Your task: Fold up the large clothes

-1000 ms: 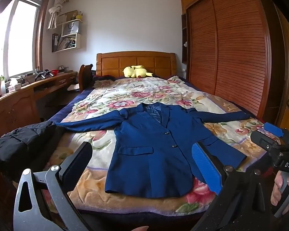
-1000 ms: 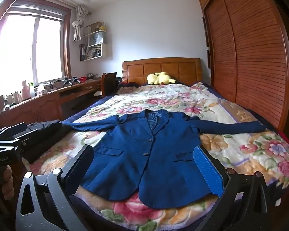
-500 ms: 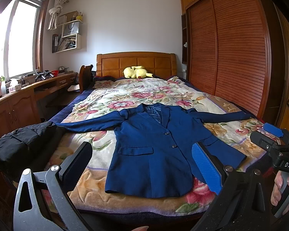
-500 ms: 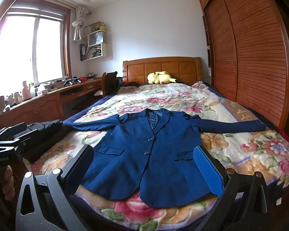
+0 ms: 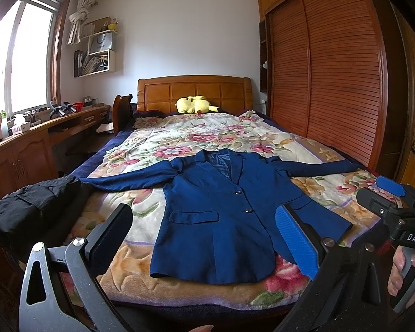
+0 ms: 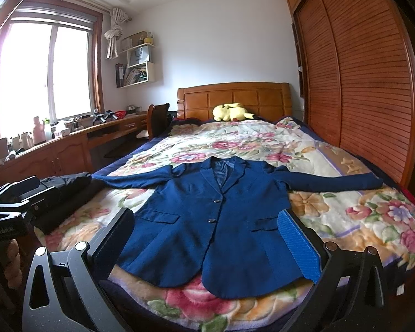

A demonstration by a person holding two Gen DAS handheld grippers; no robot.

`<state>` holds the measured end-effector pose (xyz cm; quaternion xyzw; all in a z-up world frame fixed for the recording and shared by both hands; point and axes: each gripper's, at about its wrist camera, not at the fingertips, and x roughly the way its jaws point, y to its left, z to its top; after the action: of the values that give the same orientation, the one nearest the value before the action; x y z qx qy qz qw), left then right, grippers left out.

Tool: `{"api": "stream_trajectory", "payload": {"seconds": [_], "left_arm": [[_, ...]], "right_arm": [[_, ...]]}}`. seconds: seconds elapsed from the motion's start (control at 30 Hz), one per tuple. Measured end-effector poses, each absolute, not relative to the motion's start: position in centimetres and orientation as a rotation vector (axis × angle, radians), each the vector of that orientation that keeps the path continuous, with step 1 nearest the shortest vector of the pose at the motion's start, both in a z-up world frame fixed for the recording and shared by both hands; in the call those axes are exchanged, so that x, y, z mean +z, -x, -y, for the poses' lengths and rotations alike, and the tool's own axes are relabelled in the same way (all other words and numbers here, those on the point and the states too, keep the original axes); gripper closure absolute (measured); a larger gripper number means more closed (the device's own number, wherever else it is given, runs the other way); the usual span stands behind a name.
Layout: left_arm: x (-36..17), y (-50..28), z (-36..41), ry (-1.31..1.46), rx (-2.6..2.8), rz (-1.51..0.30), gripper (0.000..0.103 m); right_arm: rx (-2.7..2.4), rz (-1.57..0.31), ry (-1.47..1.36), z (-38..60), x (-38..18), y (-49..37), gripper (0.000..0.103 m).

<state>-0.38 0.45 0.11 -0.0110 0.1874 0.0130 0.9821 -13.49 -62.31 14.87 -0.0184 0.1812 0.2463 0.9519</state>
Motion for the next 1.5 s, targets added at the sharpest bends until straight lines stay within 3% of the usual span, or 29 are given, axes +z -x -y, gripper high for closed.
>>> {"api": "stream_trajectory", "payload": {"seconds": [1.5], "left_arm": [[0.8, 0.6, 0.1, 0.018, 0.035, -0.373, 0.0]], "right_arm": [[0.509, -0.37, 0.027, 62.4, 14.7, 13.6, 0.0]]}}
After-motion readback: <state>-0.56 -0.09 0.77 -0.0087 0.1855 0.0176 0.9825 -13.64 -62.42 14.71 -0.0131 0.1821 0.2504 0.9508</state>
